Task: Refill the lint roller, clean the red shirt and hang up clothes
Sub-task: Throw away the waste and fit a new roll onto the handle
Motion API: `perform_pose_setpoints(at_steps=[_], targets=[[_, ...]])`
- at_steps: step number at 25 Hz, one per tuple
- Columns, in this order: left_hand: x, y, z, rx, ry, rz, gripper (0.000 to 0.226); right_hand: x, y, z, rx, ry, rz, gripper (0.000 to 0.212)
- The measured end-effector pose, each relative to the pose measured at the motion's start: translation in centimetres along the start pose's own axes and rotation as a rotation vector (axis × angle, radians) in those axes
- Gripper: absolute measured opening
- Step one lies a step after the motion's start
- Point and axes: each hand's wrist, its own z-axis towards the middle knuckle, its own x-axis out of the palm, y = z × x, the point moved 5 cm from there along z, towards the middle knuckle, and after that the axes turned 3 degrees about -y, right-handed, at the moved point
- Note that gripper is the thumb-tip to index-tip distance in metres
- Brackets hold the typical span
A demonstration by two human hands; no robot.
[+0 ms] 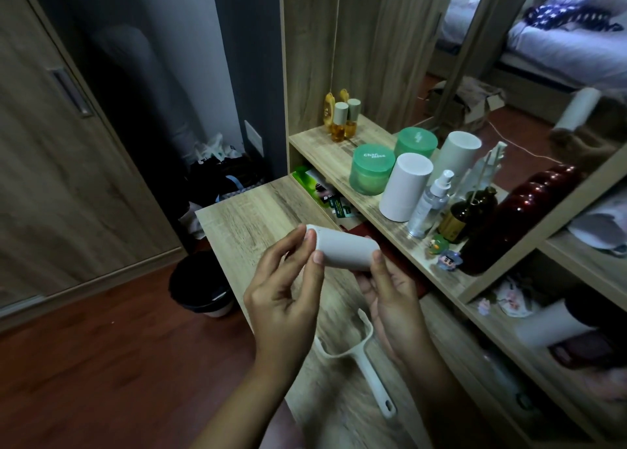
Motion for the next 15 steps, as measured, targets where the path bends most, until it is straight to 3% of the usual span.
perform_pose_setpoints(at_steps=[3,7,10,15], targets=[[-0.1,1.0,0.2,-0.129,-0.033,-0.089,0.024,0.0,0.1,-0.1,-0.059,-0.04,-0.098,0.057],[-0.3,4.1,-0.1,-0.424,-0.138,-0.279,0.023,0.3,0.2,-0.3,-0.138,-0.035,-0.234,0.026],[0.0,6.8,-0.7,-0.613,-0.138,-0.399,0.02,0.6,-0.7,-0.5,-0.176,-0.019,-0.322,0.037],[0.9,9.8,-1.6,-0.919,-0.129,-0.504,0.028,-0.4,-2.6,-0.4,-0.151,-0.059,-0.355,0.036]])
